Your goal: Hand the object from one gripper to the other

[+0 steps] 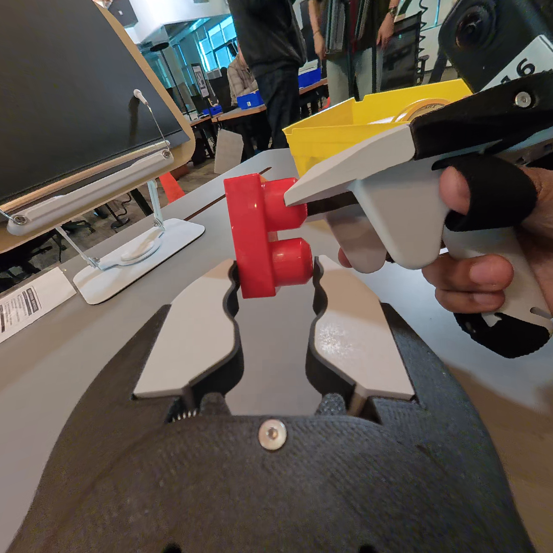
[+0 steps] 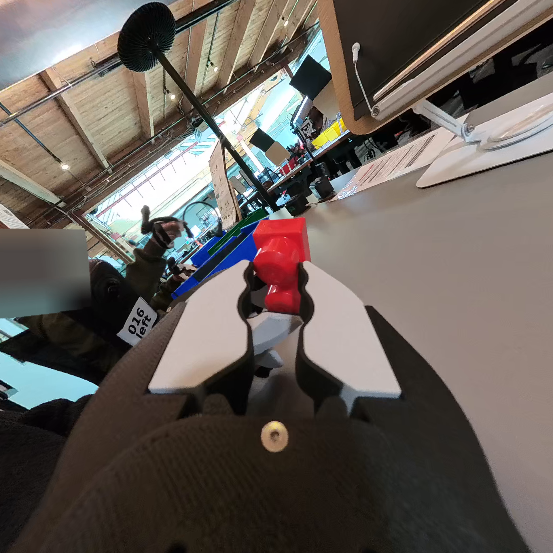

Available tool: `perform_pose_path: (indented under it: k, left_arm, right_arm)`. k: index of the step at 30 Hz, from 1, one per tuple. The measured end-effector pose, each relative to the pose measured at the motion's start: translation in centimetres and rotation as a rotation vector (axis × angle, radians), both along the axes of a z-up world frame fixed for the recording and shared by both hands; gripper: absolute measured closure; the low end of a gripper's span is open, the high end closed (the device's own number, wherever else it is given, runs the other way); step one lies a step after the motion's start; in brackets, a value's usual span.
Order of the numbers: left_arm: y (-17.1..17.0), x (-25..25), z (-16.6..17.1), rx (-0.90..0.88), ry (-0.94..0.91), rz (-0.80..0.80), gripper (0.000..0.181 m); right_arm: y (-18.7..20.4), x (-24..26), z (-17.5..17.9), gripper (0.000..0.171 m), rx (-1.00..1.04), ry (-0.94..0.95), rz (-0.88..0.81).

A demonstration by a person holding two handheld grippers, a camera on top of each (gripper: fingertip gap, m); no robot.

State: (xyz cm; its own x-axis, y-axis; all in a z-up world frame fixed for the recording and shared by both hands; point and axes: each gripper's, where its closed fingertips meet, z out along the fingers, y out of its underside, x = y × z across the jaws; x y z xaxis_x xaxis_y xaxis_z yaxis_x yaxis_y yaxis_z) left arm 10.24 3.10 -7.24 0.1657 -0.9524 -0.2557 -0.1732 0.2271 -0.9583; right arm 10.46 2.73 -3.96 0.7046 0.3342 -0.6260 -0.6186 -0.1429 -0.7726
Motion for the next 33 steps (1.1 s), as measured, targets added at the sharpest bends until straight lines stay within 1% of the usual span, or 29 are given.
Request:
perform_pose_path:
  k: [5,6,8,10,12,14,17,19,20,22,25,28,33]
  left_arm:
    - [-0.1,0.0,0.1,-0.051,-0.006,-0.02,0.134]
    - [-0.1,0.0,0.1,-0.063,-0.01,-0.025,0.134]
    - [0.0,-0.1,0.3,-0.112,-0.027,-0.03,0.134]
    - [0.2,-0.1,0.3,-0.197,-0.042,-0.044,0.134]
    - [0.5,-0.3,0.5,-0.326,-0.072,-0.073,0.134]
    - [0.6,-0.4,0.6,-0.503,-0.103,-0.122,0.134]
    - [1.1,-0.6,0.1,-0.85,-0.126,-0.187,0.134]
    - [1.3,-0.8,0.2,-1.087,-0.171,-0.247,0.134]
    - [1.4,-0.9,0.2,-1.18,-0.193,-0.277,0.134]
    - [1.2,-1.0,0.2,-1.309,-0.2,-0.339,0.134]
    - [-0.3,-0.8,0.3,-1.378,-0.149,-0.444,0.133]
    - [-2.2,-0.8,0.8,-1.442,-0.115,-0.556,0.134]
    - [-2.9,-1.0,1.4,-1.582,-0.125,-0.653,0.133]
  right_arm:
    - [-0.1,0.0,0.0,0.143,0.006,-0.025,0.016]
    - [-0.1,0.1,0.1,0.14,0.011,-0.029,0.018]
    - [-0.2,0.4,0.6,0.128,0.04,-0.031,0.009]
    - [-0.3,1.0,1.3,0.115,0.084,-0.029,-0.012]
    - [-0.6,1.5,2.1,0.108,0.13,-0.062,-0.023]
    - [-0.7,1.7,2.8,0.099,0.175,-0.147,-0.022]
    - [-0.8,1.5,2.9,0.08,0.225,-0.377,0.0]
    - [-0.7,1.5,2.4,0.072,0.237,-0.511,0.007]
    - [-0.8,1.3,2.3,0.071,0.244,-0.547,0.021]
    - [-1.0,0.7,2.0,0.071,0.249,-0.583,0.061]
    - [-1.1,0.0,1.2,0.073,0.24,-0.656,0.107]
    - [-1.0,-0.2,0.2,0.077,0.222,-0.777,0.114]
    - [-1.2,-1.1,-0.8,0.077,0.216,-0.896,0.152]
